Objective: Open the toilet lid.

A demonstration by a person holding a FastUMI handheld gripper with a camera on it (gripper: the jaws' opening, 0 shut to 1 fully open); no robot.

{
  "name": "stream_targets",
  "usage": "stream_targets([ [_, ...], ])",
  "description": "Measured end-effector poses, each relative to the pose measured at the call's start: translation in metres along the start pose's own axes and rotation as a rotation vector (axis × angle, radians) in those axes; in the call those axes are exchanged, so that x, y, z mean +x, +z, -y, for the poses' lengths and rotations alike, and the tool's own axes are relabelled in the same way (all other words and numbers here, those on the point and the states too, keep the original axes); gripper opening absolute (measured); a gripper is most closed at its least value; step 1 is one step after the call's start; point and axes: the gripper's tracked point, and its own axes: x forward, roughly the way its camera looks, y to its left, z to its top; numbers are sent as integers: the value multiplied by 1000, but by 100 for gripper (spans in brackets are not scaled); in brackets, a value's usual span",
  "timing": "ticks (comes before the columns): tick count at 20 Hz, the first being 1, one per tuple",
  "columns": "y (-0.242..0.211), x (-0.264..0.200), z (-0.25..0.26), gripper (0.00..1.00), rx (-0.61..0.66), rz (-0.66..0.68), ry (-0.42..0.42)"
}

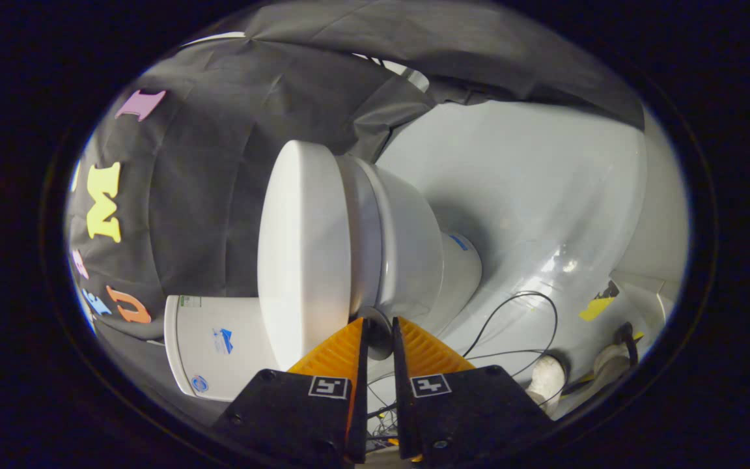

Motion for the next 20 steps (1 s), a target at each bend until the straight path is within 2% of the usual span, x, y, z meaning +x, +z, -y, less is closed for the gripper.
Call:
stream_targets([
  [8, -2, 1, -9, 16, 76, -47, 29],
  [15, -4, -4, -17, 15, 46, -59, 32],
  [20, -3, -13, -28, 15, 23, -48, 67],
])
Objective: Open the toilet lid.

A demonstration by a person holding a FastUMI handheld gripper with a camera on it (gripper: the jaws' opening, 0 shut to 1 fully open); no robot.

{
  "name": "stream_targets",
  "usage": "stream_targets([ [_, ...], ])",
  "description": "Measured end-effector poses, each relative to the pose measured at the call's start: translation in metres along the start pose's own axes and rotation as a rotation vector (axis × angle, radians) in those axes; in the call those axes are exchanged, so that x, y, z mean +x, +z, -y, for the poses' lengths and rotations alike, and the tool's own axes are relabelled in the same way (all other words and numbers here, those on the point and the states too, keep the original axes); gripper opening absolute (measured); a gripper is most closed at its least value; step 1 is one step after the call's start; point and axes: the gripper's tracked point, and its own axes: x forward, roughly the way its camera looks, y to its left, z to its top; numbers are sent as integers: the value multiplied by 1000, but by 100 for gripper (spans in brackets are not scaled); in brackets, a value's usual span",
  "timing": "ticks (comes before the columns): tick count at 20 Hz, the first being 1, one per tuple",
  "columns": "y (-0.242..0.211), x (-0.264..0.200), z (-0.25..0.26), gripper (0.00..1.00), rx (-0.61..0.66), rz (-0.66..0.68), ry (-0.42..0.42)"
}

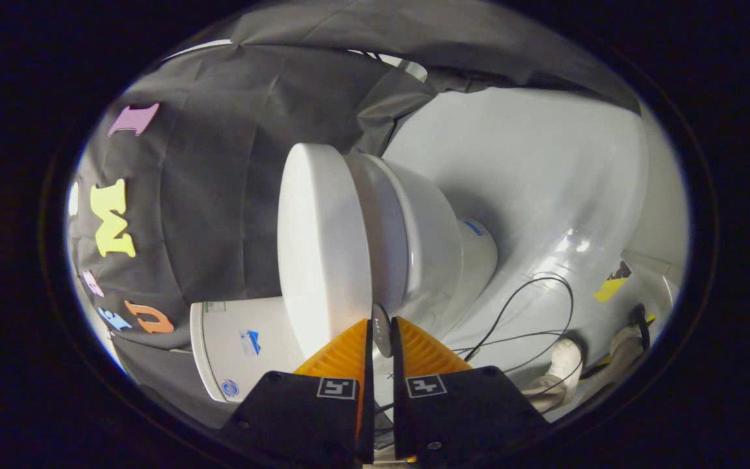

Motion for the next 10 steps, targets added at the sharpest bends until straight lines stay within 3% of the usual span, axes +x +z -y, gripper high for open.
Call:
stream_targets([
  [5, 0, -2, -3, 15, -14, 7, 31],
  [10, 0, -10, -18, 15, -108, 43, 56],
])
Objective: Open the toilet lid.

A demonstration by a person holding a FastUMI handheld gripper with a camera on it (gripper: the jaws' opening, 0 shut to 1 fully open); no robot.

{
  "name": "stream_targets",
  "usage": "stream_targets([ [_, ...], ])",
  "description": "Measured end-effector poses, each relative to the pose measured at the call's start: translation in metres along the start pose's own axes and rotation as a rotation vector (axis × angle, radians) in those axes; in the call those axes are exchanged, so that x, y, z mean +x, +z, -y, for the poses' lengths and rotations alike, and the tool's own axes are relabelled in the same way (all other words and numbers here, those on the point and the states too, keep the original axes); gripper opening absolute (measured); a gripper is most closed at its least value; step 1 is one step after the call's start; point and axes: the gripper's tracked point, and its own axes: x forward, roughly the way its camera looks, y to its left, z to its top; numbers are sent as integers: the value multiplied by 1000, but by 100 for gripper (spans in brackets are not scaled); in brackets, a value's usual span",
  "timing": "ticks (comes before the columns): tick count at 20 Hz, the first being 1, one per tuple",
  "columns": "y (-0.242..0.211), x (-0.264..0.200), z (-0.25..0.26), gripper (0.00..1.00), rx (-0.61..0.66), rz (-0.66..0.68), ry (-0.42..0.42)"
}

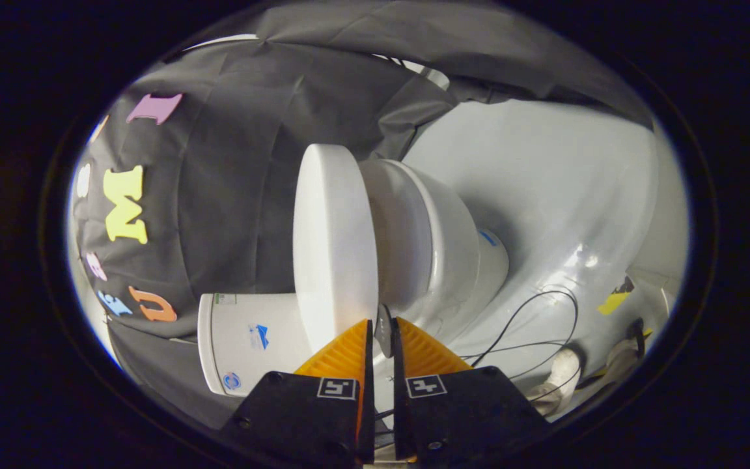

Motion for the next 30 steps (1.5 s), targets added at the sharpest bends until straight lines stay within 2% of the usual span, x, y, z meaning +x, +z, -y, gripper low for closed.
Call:
stream_targets([
  [4, 3, -6, -10, 15, -32, 19, 31],
  [8, -2, -8, -9, 15, -96, 44, 28],
  [13, -6, -12, -23, 15, -30, 57, 55],
  [17, -10, -21, -31, 15, -179, 59, -11],
  [26, -9, -31, -74, 15, -267, 67, -26],
  [30, -19, -31, -106, 15, -373, 79, -40],
])
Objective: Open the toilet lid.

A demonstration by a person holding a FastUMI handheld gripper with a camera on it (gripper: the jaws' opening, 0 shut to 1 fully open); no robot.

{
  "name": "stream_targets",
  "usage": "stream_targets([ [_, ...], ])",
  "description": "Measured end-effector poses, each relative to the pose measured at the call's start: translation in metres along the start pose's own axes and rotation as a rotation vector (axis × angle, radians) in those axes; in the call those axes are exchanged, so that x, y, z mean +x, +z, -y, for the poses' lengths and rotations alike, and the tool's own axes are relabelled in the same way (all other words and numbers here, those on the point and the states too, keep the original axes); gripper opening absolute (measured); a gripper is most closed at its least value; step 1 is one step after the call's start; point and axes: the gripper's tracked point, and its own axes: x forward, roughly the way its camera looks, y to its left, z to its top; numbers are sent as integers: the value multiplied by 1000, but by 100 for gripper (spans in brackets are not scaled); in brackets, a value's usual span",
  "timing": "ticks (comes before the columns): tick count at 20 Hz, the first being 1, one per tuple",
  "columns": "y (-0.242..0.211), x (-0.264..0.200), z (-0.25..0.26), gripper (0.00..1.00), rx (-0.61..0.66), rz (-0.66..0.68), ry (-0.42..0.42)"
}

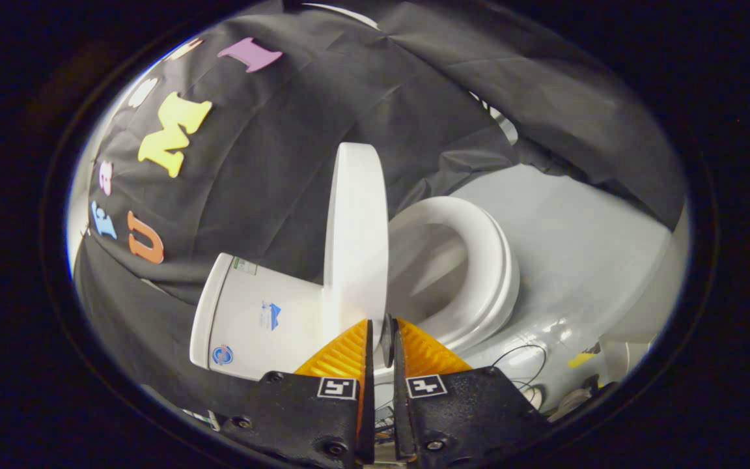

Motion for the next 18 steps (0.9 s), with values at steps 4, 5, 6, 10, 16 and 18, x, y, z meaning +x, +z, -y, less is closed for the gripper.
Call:
stream_targets([
  [4, 0, -3, -18, 15, -96, 0, -23],
  [5, 0, -3, -20, 15, -101, 2, -27],
  [6, 0, -4, -21, 15, -99, 2, -31],
  [10, -1, -5, -26, 15, -118, 6, -44],
  [16, -3, -8, -47, 15, -185, 9, -53],
  [18, -4, -10, -52, 15, -209, 13, -64],
])
